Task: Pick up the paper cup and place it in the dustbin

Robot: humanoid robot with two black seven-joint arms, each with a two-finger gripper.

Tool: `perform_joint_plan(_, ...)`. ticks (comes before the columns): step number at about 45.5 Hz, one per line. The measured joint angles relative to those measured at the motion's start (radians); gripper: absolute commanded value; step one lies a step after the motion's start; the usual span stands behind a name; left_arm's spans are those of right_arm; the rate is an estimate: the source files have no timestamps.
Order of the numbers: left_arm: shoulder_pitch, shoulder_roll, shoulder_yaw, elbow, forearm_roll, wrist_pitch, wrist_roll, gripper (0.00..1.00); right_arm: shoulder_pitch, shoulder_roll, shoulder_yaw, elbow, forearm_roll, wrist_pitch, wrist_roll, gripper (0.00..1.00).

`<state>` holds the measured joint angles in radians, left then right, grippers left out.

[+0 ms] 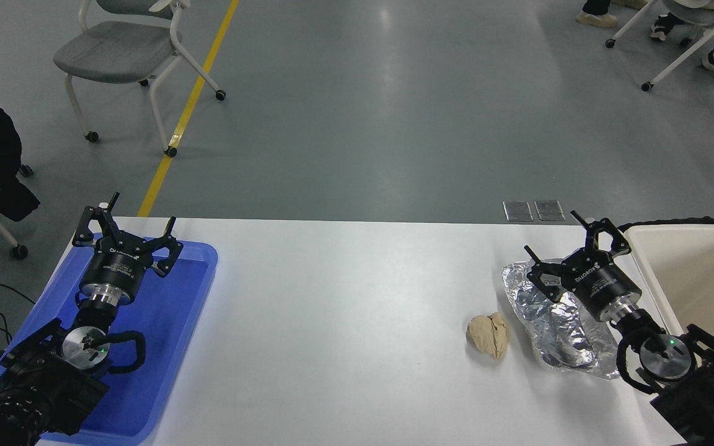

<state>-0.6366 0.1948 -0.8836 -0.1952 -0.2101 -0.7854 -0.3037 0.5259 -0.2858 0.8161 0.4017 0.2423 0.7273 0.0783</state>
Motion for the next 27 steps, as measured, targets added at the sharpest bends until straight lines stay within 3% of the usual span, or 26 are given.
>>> perform_joint_plan(16,0.000,0.001,0.000,0.000,-0.001,0.000,0.000,1.00,0.013,-0.001,-0.005,0.002,-0.012,0.002,-0.002,1.00)
perform_joint_plan(27,0.000,0.002,0.000,0.000,-0.001,0.000,-0.001,1.00,0.121,-0.028,-0.083,0.006,-0.128,-0.001,-0.005,1.00)
